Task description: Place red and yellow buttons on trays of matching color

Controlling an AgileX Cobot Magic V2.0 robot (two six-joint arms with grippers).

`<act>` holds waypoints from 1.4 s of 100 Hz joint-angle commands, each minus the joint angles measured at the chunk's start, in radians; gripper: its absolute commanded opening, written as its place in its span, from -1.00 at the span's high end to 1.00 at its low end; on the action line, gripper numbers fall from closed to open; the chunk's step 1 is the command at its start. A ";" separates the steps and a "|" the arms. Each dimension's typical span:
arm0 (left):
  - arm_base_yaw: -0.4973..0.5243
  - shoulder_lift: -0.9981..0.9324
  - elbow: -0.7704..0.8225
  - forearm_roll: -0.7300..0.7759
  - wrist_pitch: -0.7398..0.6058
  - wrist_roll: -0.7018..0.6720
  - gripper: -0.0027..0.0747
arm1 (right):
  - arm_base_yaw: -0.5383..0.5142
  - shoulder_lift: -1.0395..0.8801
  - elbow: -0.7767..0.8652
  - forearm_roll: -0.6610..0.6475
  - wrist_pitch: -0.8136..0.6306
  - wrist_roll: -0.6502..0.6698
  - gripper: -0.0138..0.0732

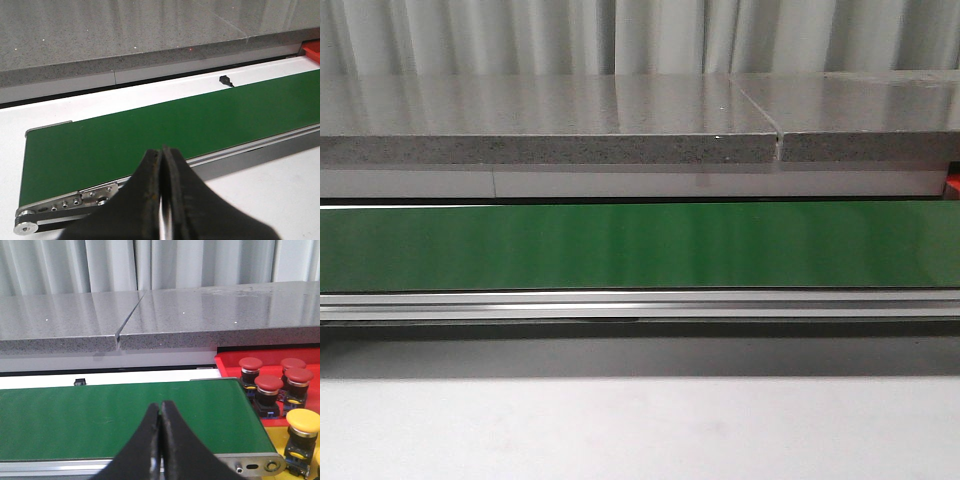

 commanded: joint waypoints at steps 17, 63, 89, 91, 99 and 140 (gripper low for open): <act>-0.007 0.014 -0.025 -0.012 -0.081 -0.011 0.99 | -0.008 -0.014 -0.014 -0.012 -0.076 -0.002 0.83; -0.007 0.014 -0.025 -0.012 -0.081 -0.011 0.99 | -0.008 -0.014 -0.014 -0.012 -0.076 -0.002 0.83; -0.005 0.014 -0.025 -0.007 -0.087 -0.011 0.99 | -0.008 -0.014 -0.014 -0.012 -0.076 -0.002 0.83; -0.003 0.014 -0.025 -0.001 -0.093 -0.013 0.99 | -0.008 -0.014 -0.014 -0.012 -0.076 -0.002 0.83; 0.015 0.014 -0.017 0.012 -0.128 -0.013 0.99 | -0.008 -0.014 -0.014 -0.012 -0.076 -0.002 0.83; 0.190 0.014 0.222 -0.024 -0.560 -0.013 0.99 | -0.008 -0.014 -0.014 -0.012 -0.076 -0.002 0.83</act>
